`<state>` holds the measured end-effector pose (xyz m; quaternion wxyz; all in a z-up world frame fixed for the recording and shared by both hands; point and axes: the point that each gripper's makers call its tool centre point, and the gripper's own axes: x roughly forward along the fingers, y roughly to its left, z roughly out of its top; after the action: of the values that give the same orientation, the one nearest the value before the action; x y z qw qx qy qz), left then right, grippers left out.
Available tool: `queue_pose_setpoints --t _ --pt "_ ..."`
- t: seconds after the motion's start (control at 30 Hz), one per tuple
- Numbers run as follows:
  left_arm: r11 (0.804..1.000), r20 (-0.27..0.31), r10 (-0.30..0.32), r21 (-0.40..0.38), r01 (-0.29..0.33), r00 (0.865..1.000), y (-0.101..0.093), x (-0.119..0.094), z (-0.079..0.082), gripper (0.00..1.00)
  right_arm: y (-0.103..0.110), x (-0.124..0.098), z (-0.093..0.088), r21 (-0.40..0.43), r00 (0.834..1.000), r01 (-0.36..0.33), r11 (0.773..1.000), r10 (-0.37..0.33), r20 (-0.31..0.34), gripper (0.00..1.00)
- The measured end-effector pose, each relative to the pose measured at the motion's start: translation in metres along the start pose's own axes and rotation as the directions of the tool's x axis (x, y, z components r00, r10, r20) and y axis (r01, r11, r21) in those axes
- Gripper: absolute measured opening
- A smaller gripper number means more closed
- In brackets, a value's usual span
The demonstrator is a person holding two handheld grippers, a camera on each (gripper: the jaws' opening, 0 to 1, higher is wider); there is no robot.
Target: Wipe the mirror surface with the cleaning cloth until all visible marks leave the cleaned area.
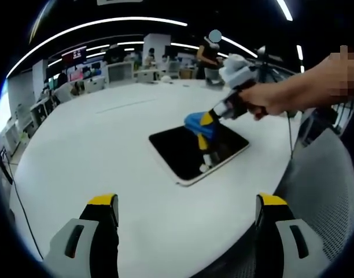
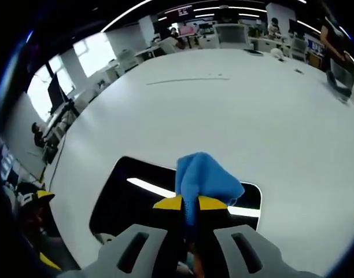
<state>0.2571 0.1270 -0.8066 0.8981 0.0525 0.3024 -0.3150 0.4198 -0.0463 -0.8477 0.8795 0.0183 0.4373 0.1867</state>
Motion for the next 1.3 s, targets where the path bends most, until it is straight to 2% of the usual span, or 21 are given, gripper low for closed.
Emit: queue_pose_setpoints --t 0.9,1.3 --pt "1.000 0.002 -0.003 -0.014 0.003 1.000 0.001 0.001 -0.001 0.99 0.072 0.032 0.018 -0.050 0.995 -0.100 0.994 0.099 -0.018 0.03" --pt "1.000 -0.007 -0.004 -0.011 0.004 1.000 0.000 0.001 -0.003 0.99 0.093 0.042 0.023 -0.062 0.991 -0.137 0.989 0.137 -0.004 0.03"
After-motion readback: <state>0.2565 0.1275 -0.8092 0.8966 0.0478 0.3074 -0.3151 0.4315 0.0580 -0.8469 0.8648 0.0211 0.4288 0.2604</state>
